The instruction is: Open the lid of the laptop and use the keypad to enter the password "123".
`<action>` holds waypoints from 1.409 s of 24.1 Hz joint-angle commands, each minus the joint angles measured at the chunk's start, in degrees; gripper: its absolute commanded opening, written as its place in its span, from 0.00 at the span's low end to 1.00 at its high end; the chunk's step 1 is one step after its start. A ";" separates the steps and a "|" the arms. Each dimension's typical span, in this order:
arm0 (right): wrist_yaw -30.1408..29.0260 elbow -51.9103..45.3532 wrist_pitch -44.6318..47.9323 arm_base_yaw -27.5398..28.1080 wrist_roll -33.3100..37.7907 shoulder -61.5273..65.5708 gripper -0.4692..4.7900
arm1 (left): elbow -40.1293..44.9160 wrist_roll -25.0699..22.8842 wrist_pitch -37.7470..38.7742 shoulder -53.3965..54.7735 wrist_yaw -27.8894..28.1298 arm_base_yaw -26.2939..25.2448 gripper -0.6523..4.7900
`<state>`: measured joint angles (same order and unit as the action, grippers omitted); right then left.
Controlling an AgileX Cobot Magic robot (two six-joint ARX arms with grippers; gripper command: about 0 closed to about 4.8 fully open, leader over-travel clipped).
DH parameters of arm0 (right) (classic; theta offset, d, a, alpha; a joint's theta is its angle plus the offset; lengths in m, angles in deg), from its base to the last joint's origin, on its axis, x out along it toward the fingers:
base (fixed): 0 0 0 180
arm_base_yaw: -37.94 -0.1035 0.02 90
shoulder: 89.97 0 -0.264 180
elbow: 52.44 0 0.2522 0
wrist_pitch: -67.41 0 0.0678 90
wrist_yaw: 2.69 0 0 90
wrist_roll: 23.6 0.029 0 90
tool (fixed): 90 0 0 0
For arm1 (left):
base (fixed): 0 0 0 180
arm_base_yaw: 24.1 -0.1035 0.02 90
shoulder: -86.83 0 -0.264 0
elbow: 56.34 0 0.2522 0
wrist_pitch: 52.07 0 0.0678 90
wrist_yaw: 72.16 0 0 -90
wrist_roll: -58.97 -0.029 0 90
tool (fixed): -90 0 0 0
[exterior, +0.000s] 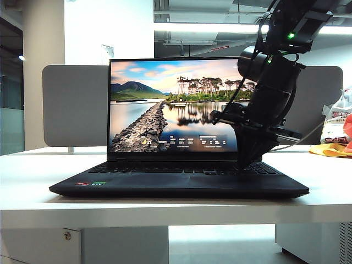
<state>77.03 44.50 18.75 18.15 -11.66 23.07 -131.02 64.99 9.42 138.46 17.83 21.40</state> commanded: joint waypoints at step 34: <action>0.07 0.17 -0.83 -0.09 -1.44 -0.07 0.09 | -0.44 -1.16 -0.26 -0.09 -0.22 0.02 0.11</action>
<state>77.29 44.61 17.86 18.13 -13.12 22.89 -131.22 64.09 9.46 138.44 17.85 21.40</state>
